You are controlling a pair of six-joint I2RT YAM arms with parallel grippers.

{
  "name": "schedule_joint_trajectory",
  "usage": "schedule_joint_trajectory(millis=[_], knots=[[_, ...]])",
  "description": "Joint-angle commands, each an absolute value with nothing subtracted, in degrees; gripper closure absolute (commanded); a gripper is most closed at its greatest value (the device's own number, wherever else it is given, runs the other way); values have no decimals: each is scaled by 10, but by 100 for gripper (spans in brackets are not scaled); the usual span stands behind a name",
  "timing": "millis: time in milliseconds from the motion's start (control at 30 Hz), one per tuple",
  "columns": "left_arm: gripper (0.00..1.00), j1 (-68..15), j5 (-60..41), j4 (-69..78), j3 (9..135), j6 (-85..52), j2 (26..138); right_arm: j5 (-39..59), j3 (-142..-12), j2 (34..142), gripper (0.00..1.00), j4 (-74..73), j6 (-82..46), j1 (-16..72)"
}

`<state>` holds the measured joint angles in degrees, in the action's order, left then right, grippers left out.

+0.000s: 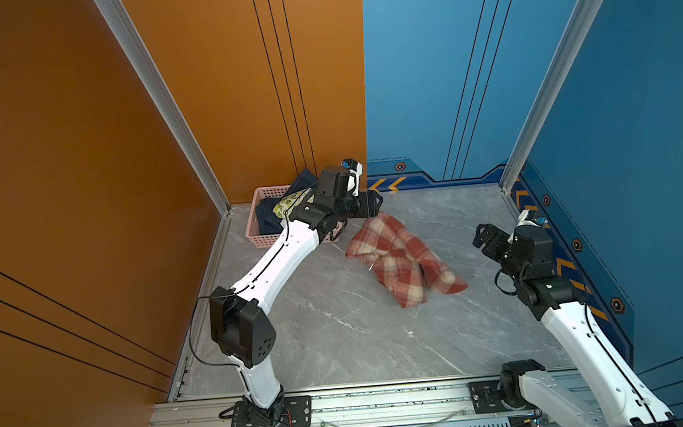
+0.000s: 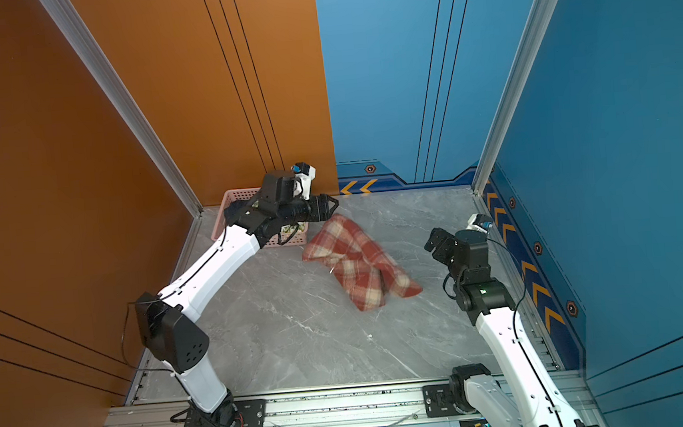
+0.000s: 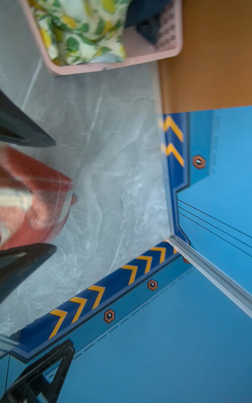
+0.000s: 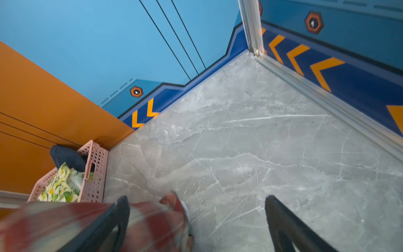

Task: Fold and stack the skirts
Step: 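Lay the plaid skirt on the table nearer the robot and release it, then reach the right gripper to the plaid skirt edge and grasp it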

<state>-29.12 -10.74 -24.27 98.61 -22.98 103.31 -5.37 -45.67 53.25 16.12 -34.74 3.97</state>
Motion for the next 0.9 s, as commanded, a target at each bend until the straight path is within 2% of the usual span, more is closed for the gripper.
schedule_joint_trajectory(millis=[0, 200, 567, 700, 867], knots=[[24, -288, -114, -276, 970, -243, 1010, -9, -462, 551, 5, 223, -329, 54], [23, -282, -80, -327, 918, -211, 976, -49, -461, 554, 5, 260, -293, 152], [23, -241, -59, -364, 785, -200, 892, -134, -463, 614, 13, 317, -282, 463], [23, -226, -64, -367, 752, -200, 880, -139, -467, 672, 14, 303, -284, 527], [23, -211, -60, -372, 732, -192, 875, -123, -485, 750, 19, 278, -266, 562]])
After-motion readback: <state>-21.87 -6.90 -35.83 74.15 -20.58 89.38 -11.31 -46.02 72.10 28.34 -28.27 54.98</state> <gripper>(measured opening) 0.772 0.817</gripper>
